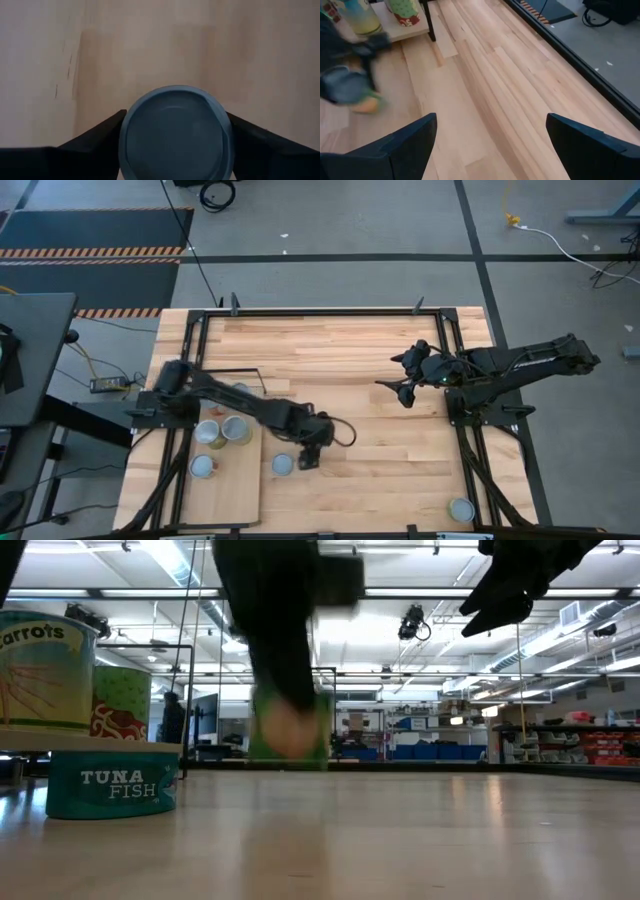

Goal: Pick and place cans onto a shelf
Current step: Put the dark green can on the shelf, then put the blue can on the shelf

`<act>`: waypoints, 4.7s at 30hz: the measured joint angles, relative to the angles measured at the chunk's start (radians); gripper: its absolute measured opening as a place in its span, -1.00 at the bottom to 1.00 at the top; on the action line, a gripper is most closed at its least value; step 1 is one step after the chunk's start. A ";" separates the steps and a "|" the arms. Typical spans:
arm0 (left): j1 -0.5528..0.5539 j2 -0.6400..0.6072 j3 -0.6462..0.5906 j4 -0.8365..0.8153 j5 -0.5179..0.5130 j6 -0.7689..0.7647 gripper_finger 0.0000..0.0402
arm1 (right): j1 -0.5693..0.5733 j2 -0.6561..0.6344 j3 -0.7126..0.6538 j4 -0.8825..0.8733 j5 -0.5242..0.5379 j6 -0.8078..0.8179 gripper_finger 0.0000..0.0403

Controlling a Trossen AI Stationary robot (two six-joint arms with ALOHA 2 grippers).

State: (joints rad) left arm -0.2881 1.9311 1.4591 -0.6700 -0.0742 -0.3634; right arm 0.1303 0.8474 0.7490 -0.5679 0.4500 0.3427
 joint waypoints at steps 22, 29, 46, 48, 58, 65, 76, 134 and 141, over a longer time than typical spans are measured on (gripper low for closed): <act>-0.555 -0.356 -0.126 -0.516 -0.173 -1.243 0.41 | 0.027 0.127 0.001 0.070 -0.078 0.153 0.89; -0.595 -0.346 -0.145 -0.549 -0.167 -1.681 0.45 | 0.033 0.134 0.000 0.084 -0.089 0.171 0.89; -0.621 -0.195 -0.145 -0.631 -0.233 -1.949 0.45 | 0.033 0.134 0.000 0.080 -0.153 0.171 0.89; -0.618 -0.195 -0.145 -0.646 -0.232 -1.950 0.47 | 0.033 0.134 0.000 0.080 -0.163 0.171 0.89; -0.596 -0.195 -0.145 -0.650 -0.236 -1.927 0.57 | 0.033 0.134 0.000 0.081 -0.270 0.197 0.89; -0.596 -0.195 -0.144 -0.669 -0.234 -1.906 0.57 | 0.033 0.134 0.000 0.090 -0.291 0.214 0.89; -0.596 -0.195 -0.144 -0.657 -0.232 -1.907 0.48 | 0.033 0.134 0.000 0.093 -0.299 0.242 0.89; -0.280 -0.101 0.076 -0.214 -0.043 -0.616 -0.05 | 0.271 0.134 0.036 0.081 -0.163 0.309 0.72; -0.244 0.033 0.075 -0.277 0.050 -0.812 -0.17 | 0.288 0.134 0.036 0.052 -0.163 0.333 0.72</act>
State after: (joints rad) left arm -0.5324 1.9642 1.5341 -0.9468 -0.0246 -1.1755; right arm 0.4182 0.9817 0.7853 -0.5163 0.2874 0.6762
